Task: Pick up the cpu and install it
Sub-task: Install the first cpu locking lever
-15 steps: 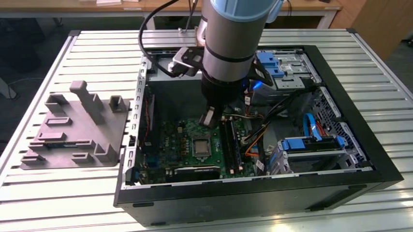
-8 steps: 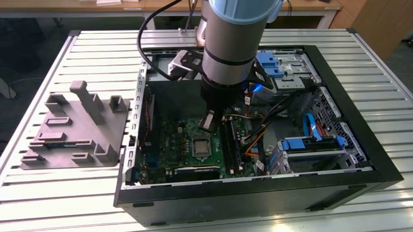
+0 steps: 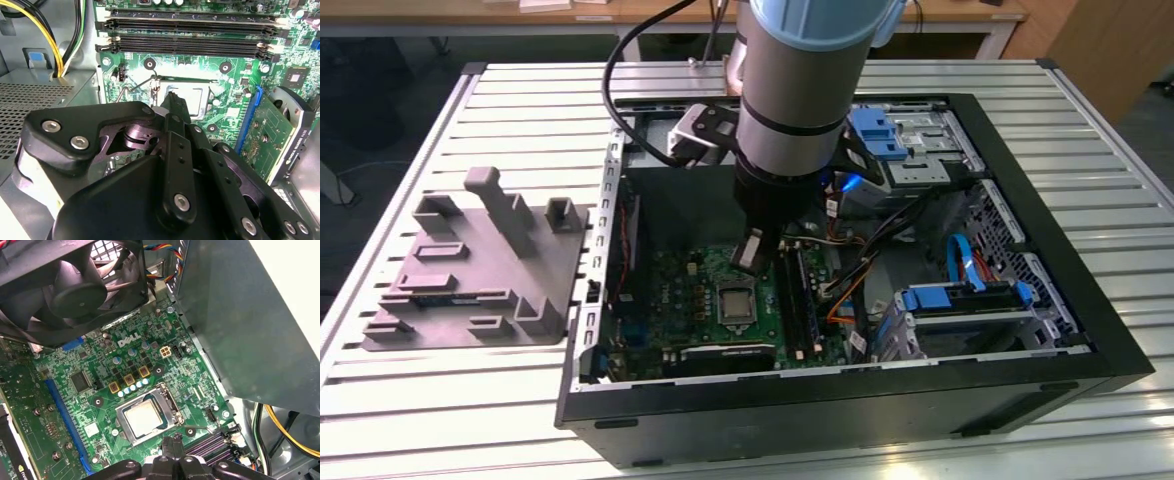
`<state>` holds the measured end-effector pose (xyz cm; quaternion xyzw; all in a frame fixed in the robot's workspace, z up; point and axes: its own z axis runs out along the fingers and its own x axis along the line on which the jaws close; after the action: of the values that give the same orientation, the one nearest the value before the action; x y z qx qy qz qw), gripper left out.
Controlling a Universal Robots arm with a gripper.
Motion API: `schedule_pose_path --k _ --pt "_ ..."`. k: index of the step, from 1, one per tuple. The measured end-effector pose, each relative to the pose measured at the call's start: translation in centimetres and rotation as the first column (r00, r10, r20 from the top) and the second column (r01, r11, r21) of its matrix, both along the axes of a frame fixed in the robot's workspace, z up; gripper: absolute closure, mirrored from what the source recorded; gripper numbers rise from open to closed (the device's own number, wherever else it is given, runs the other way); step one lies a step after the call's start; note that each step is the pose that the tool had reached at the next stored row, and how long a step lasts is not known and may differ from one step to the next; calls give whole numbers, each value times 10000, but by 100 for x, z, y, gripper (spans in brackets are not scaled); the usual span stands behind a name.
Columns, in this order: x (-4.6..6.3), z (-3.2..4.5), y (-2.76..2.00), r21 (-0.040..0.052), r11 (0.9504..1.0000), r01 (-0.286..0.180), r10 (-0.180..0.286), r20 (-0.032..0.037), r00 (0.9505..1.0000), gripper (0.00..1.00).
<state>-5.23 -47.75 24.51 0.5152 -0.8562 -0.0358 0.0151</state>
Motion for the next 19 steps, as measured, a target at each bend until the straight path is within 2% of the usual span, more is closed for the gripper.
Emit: schedule_pose_path --k 9,19 --pt "22 -1 5 0 10000 -1 1 0 10000 89" --pt "149 -24 148 2 10000 0 0 -1 10000 89"
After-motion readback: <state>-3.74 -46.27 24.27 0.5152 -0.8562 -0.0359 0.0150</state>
